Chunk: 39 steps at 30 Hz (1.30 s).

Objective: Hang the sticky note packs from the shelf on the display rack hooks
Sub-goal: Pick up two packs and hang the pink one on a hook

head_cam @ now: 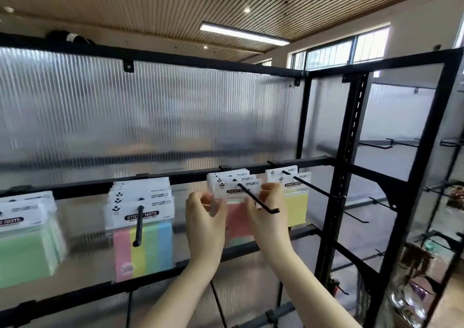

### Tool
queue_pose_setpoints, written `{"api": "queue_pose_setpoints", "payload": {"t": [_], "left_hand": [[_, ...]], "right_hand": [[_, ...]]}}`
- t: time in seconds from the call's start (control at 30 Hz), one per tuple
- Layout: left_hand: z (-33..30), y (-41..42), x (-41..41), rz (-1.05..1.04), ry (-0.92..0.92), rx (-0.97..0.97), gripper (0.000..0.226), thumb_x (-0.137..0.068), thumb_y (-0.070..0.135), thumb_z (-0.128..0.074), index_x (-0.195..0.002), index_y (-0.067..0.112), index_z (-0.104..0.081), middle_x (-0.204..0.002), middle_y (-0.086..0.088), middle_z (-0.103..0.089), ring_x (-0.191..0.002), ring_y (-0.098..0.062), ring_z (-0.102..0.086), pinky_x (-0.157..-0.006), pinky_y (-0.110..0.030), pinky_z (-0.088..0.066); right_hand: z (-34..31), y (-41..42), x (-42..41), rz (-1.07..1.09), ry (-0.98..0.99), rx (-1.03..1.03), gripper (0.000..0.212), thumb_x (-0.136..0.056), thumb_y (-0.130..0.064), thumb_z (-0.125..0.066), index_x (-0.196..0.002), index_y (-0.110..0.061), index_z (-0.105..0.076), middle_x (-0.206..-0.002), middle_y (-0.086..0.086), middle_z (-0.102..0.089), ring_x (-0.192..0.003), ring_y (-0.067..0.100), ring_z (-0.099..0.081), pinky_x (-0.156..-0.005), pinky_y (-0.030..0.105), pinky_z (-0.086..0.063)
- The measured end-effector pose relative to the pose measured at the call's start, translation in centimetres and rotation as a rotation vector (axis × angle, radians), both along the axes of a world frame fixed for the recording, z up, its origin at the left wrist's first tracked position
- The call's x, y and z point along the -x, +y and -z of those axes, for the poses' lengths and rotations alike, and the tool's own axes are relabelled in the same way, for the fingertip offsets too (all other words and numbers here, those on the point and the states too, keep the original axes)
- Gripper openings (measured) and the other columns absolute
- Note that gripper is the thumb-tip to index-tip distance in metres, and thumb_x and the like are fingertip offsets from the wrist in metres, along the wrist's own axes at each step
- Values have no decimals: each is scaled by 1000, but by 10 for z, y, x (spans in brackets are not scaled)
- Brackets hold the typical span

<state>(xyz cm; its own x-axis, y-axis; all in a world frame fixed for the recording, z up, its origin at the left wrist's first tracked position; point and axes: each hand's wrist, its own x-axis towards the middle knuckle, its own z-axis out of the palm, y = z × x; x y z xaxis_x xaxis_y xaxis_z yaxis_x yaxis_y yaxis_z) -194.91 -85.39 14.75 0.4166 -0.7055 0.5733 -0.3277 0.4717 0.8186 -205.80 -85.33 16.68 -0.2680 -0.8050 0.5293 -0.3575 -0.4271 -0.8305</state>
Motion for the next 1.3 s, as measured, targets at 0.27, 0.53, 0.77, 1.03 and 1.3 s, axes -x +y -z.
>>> {"api": "queue_pose_setpoints", "payload": {"t": [0.27,0.53,0.77,1.03,1.3], "left_hand": [[19,6,-1,37,-2,-265,20,-94,30,-54,-93,11,-50,-91,-5,-58,-84,-21,-57,-68,-28,-41],[59,56,-22,148,-224,-592,9,-96,23,-50,-101,16,-52,-90,6,-54,-84,-11,-53,-67,-22,-38],[72,123,-83,15,-339,-583,8,-95,21,-52,-91,27,-55,-81,21,-53,-78,1,-52,-56,-6,-36],[75,216,-183,-179,-291,-641,22,-96,21,-51,-79,35,-51,-93,6,-66,-85,-10,-63,-68,-20,-47],[76,307,-287,-390,-111,-635,17,-95,20,-53,-84,32,-56,-90,7,-66,-87,-11,-64,-73,-22,-47]], "right_hand": [[19,-1,-4,-21,92,-142,21,-88,-6,-57,-106,-10,-48,-99,11,-58,-88,24,-56,-69,26,-43],[78,22,4,-193,347,-712,18,-93,-20,-51,-97,-5,-59,-71,3,-54,-60,15,-48,-53,25,-39],[82,65,-45,-274,464,-517,13,-92,-23,-47,-95,-16,-58,-87,1,-63,-75,20,-57,-56,25,-36],[76,126,-162,-589,552,-463,17,-91,-20,-47,-95,-8,-58,-85,5,-63,-76,25,-60,-61,30,-46],[70,192,-276,-867,693,-357,21,-94,-22,-49,-86,-5,-57,-81,9,-62,-77,30,-59,-68,33,-48]]}}
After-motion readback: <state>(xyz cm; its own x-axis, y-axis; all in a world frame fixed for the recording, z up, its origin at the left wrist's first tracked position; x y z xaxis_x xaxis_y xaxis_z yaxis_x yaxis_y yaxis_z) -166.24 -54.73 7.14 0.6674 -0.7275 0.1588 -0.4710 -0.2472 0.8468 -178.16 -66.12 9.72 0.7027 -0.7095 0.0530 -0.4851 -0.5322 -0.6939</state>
